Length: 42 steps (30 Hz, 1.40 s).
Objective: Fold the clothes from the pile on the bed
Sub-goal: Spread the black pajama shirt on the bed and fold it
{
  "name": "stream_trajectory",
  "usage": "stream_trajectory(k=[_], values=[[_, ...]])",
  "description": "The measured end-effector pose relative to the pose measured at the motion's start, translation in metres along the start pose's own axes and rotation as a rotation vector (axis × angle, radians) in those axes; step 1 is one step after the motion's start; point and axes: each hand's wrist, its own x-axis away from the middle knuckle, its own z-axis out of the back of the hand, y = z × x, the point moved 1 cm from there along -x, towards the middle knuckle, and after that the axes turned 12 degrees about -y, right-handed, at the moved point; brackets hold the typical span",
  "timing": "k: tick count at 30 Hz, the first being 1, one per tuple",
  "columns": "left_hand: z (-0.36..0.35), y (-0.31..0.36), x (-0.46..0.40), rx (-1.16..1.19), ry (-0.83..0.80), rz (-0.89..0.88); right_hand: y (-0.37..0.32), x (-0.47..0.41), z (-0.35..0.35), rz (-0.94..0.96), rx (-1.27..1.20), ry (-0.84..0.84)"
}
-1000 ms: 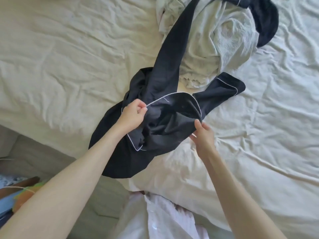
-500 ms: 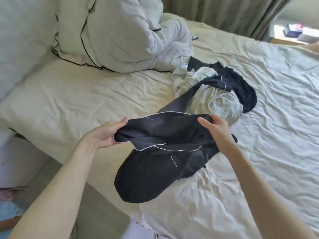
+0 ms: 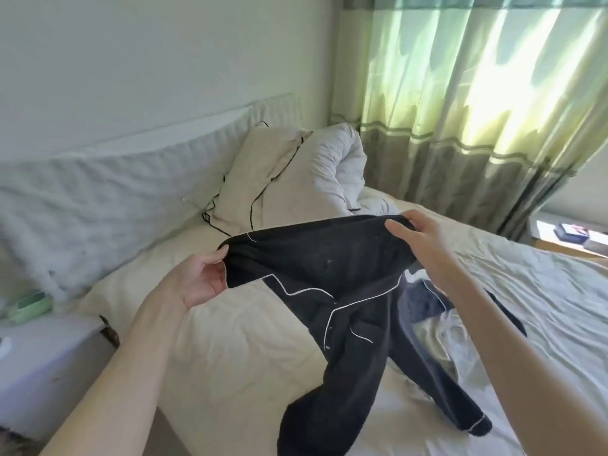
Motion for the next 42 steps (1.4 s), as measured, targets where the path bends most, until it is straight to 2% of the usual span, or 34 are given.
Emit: stream_trajectory(k=[4, 7, 9, 11, 14, 19, 23, 28, 31, 34, 36, 40, 42], values=[[-0.008, 0.054, 0.034, 0.069, -0.078, -0.232, -0.053, -0.014, -0.009, 0.153, -0.090, -0.016], [-0.003, 0.079, 0.050, -0.058, -0.046, -0.200, -0.075, -0.023, -0.021, 0.217, -0.042, -0.084], [0.004, 0.082, 0.055, -0.168, 0.019, -0.115, -0.078, -0.027, -0.035, 0.200, 0.102, -0.130], [0.009, 0.077, 0.058, -0.314, 0.071, -0.112, -0.071, -0.030, -0.049, 0.182, 0.247, -0.136], [0.022, 0.068, 0.058, -0.589, 0.162, -0.204, -0.064, -0.034, -0.067, 0.185, 0.406, -0.083], [0.030, 0.064, 0.058, -1.314, 0.115, -0.245, -0.069, -0.039, -0.074, 0.190, 0.659, -0.186], [0.039, 0.060, 0.050, -1.541, 0.282, -0.234, -0.065, -0.038, -0.078, 0.173, 0.761, -0.206], [0.041, 0.060, 0.052, -1.573, 0.534, -0.463, -0.063, -0.038, -0.082, 0.186, 0.810, -0.129], [0.025, 0.072, 0.059, -1.687, 0.648, -0.721, -0.075, -0.040, -0.080, 0.232, 0.939, -0.135], [0.003, 0.085, 0.065, -1.812, 0.678, -0.959, -0.086, -0.039, -0.076, 0.344, 1.038, -0.140], [-0.007, 0.086, 0.066, -1.816, 0.668, -0.963, -0.091, -0.034, -0.076, 0.410, 1.074, -0.111], [-0.014, 0.093, 0.064, -1.571, 0.689, -0.770, -0.102, -0.027, -0.075, 0.458, 0.962, -0.178], [-0.021, 0.106, 0.067, -1.363, 0.660, -0.870, -0.118, -0.028, -0.068, 0.514, 0.833, -0.098]])
